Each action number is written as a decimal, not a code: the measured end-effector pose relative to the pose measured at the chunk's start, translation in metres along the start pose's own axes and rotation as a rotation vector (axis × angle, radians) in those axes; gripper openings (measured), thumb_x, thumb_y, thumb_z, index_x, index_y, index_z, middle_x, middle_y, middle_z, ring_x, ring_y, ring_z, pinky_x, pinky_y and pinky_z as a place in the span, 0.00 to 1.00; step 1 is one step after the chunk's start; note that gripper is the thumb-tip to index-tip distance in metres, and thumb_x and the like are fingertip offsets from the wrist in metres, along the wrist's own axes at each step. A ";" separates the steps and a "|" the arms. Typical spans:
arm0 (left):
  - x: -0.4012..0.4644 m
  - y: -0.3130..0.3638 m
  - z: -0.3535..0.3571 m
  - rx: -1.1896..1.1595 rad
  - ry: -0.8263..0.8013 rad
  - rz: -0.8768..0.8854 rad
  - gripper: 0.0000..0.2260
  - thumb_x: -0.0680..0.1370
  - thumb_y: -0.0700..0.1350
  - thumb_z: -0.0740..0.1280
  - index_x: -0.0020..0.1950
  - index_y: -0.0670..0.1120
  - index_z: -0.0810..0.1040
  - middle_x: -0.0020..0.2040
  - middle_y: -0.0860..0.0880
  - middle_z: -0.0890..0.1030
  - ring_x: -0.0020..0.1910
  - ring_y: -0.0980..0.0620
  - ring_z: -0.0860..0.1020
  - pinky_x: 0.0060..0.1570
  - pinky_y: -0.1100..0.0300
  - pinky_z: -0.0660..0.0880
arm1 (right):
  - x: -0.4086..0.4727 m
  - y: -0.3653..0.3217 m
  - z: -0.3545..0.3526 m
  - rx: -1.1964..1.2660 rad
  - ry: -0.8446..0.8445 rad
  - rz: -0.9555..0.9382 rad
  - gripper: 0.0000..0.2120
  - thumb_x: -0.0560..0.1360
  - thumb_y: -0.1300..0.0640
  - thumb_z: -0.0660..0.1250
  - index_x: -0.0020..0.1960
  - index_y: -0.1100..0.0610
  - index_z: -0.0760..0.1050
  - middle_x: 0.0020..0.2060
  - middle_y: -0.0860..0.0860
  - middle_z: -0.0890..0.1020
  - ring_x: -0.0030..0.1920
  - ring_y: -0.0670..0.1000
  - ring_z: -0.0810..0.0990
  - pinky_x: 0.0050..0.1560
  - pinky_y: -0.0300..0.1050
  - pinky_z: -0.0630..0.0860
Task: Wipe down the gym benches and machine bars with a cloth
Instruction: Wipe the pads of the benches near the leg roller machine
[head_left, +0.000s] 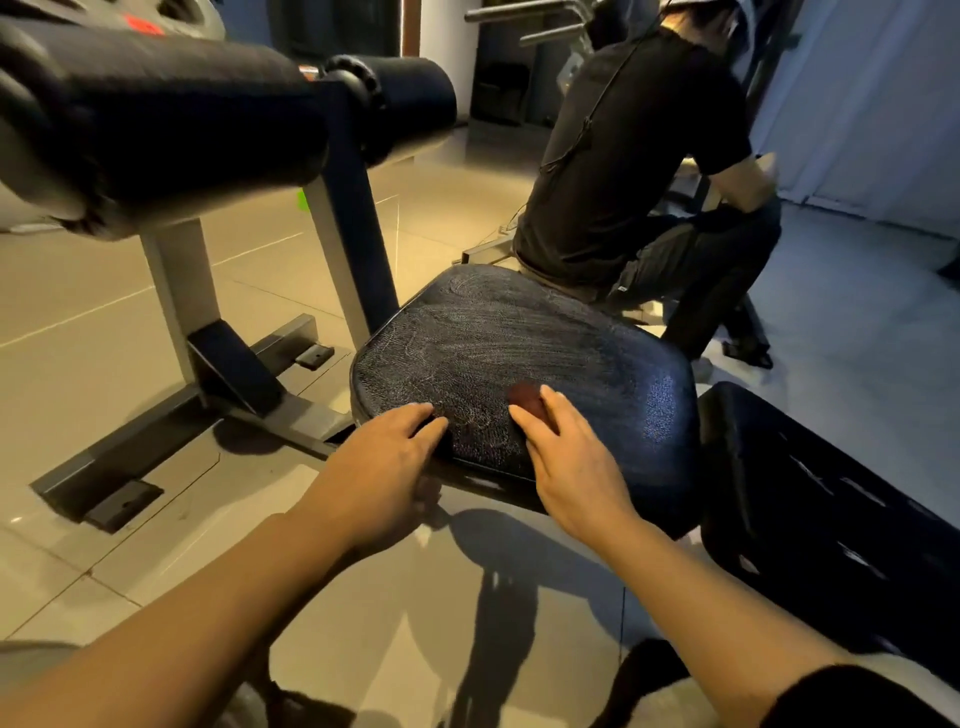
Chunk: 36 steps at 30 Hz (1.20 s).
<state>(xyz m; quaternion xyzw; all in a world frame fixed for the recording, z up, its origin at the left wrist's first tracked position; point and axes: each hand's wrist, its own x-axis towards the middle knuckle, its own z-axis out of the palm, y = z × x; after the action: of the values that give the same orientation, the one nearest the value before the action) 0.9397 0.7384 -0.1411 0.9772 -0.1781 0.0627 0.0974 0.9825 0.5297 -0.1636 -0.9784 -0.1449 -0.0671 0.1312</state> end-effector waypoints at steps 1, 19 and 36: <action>-0.003 -0.004 -0.003 0.002 0.008 -0.023 0.31 0.77 0.49 0.66 0.78 0.46 0.58 0.77 0.46 0.60 0.75 0.47 0.59 0.72 0.58 0.56 | 0.005 -0.013 0.003 0.003 -0.005 -0.030 0.21 0.85 0.54 0.51 0.77 0.47 0.59 0.79 0.51 0.50 0.78 0.52 0.48 0.74 0.49 0.57; -0.041 -0.066 0.001 -0.035 0.022 -0.285 0.34 0.80 0.48 0.63 0.79 0.52 0.45 0.80 0.51 0.49 0.77 0.51 0.53 0.73 0.59 0.56 | 0.062 -0.140 0.034 0.130 -0.019 -0.359 0.20 0.82 0.57 0.59 0.74 0.50 0.67 0.76 0.52 0.61 0.76 0.55 0.58 0.72 0.53 0.64; 0.017 -0.008 -0.011 -1.189 0.464 -0.363 0.16 0.75 0.45 0.71 0.60 0.57 0.72 0.55 0.61 0.76 0.53 0.65 0.76 0.54 0.62 0.77 | 0.047 -0.077 -0.020 1.012 -0.095 -0.083 0.29 0.76 0.70 0.64 0.73 0.50 0.67 0.62 0.43 0.77 0.64 0.42 0.75 0.65 0.41 0.73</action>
<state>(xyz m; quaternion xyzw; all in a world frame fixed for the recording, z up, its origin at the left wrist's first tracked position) 0.9574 0.7422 -0.1289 0.7327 0.0107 0.1450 0.6649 1.0020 0.6081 -0.1180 -0.7878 -0.2036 0.0507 0.5791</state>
